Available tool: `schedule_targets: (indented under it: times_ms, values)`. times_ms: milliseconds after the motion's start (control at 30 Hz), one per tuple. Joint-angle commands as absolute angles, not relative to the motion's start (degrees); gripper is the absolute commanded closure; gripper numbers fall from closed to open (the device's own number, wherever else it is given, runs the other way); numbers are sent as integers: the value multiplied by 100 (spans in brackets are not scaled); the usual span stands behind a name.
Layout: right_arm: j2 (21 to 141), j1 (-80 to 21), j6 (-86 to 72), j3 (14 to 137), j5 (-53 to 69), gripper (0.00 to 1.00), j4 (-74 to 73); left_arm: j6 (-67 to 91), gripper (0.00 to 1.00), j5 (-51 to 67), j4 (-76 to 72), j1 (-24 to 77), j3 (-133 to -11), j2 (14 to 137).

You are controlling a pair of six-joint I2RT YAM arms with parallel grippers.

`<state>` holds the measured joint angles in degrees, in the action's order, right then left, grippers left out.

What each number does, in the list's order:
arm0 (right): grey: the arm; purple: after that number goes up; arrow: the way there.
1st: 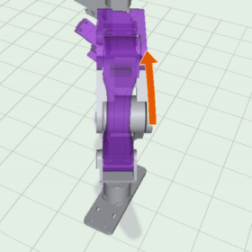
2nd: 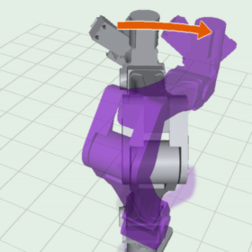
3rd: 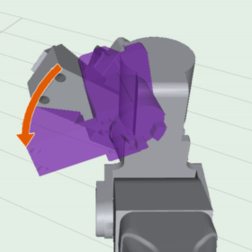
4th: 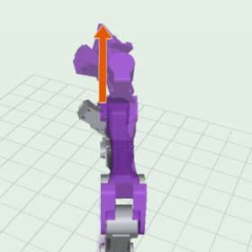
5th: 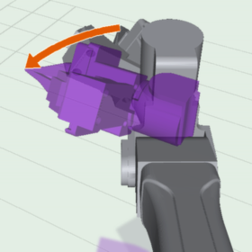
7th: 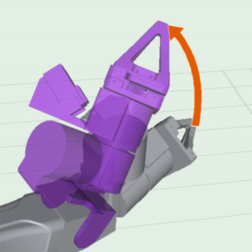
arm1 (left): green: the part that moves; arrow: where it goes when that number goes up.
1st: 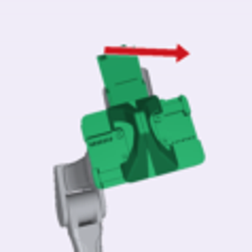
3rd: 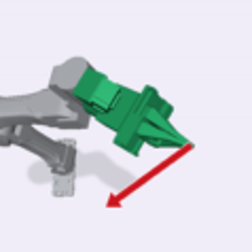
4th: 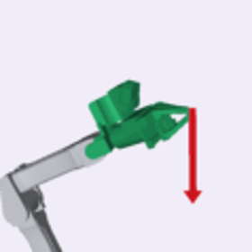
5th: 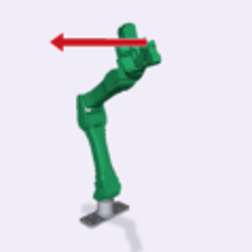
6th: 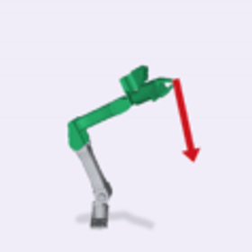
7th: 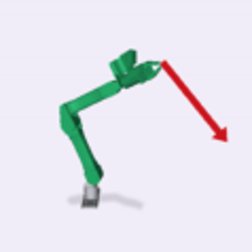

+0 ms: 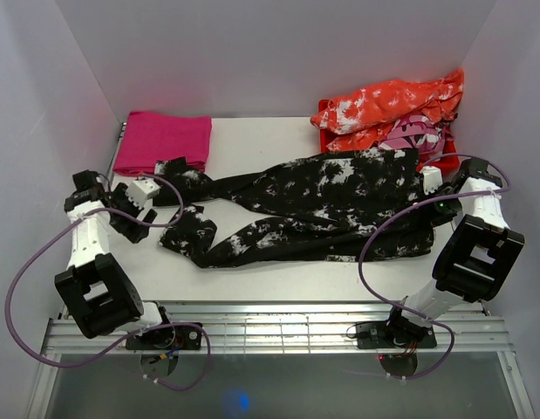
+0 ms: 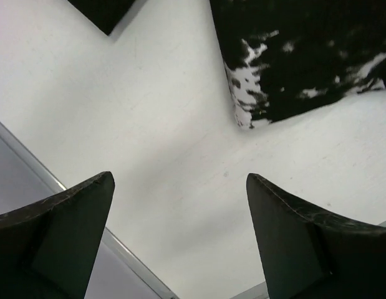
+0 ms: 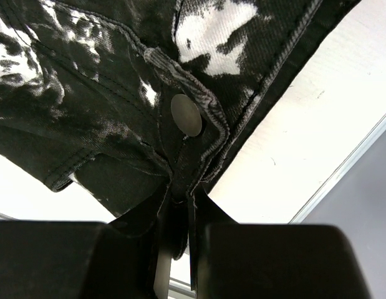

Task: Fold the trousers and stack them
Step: Flatten the trousers out

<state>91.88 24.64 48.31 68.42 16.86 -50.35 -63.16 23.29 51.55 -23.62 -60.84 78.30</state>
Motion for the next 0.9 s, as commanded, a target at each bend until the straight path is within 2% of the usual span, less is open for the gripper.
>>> schedule_targets:
  times_ms: [0, 100, 333, 533, 633, 767, 800, 867]
  values:
    - [9193, 2505, 4931, 6926, 1564, 92, -4939, -8408, 2, 3953, 5599, -3013, -5671, 7866]
    - [9211, 2505, 4948, 6970, 1538, 92, -5010, -9295, 2, 4410, 5485, -3182, -5336, 7910]
    - [9308, 2505, 4992, 7022, 1424, 92, -5071, -9825, 2, 4913, 3091, -3155, -3851, 7638]
    - [9360, 2505, 4966, 7128, 1398, 92, -5133, -9686, 2, 5045, 1042, -3015, -2778, 7480]
    - [9369, 2505, 4948, 7172, 1424, 92, -5150, -9493, 5, 4887, 591, -2831, -2593, 7523]
    - [9361, 2505, 4939, 7216, 1372, 92, -5185, -9447, 47, 4808, 1096, -2681, -2943, 7454]
    - [9334, 2514, 4974, 7216, 1354, 92, -5186, -9492, 65, 4773, 1368, -2681, -3275, 7392]
    - [9264, 2531, 5097, 7207, 1301, 92, -5150, -9369, 74, 4614, 2300, -2681, -3759, 7269]
